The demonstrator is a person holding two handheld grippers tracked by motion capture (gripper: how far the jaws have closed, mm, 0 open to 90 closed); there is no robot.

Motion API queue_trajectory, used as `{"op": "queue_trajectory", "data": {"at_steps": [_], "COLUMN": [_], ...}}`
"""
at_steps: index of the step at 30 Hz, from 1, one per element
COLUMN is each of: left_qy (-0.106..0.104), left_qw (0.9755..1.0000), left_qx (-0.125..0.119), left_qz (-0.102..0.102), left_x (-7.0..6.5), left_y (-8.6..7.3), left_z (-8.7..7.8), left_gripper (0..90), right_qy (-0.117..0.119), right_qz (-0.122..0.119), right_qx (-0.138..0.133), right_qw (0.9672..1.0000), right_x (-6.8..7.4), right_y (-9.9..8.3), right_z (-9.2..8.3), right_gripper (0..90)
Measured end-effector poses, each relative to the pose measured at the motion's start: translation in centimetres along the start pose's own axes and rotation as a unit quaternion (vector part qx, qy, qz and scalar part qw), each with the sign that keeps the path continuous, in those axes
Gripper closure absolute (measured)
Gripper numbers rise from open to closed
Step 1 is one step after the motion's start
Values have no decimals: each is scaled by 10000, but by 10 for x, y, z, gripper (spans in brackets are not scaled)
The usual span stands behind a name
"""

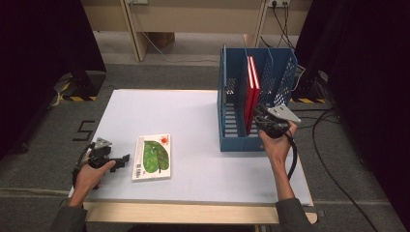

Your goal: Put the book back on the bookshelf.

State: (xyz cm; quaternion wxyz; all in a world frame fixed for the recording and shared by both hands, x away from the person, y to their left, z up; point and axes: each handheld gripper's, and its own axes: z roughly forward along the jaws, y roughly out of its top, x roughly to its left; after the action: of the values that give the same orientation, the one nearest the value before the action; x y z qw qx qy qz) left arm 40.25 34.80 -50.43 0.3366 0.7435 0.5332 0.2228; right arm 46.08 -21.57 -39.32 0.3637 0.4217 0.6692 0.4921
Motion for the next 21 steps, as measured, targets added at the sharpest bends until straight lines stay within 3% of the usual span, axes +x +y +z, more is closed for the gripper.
{"op": "queue_trajectory", "data": {"at_steps": [3,12,18,21], "left_qy": [-2,-1,-2,-7], "left_qw": [10000,10000,10000,10000], "left_qx": [2,1,0,-2], "left_qz": [-1,-1,-1,2], "left_x": [0,0,0,0], "left_y": [0,0,0,0], "left_z": [0,0,0,0], "left_gripper": [117,118,118,118], "right_qy": [-15,210,201,187], "right_qz": [-16,-185,-258,-141], "right_qx": [90,179,313,343], "right_qw": [10000,9994,9990,9991], "right_x": [-3,4,5,5], "right_y": [-2,0,-1,-4], "right_z": [-1,13,13,9], "right_gripper": [708,833,821,732]}}
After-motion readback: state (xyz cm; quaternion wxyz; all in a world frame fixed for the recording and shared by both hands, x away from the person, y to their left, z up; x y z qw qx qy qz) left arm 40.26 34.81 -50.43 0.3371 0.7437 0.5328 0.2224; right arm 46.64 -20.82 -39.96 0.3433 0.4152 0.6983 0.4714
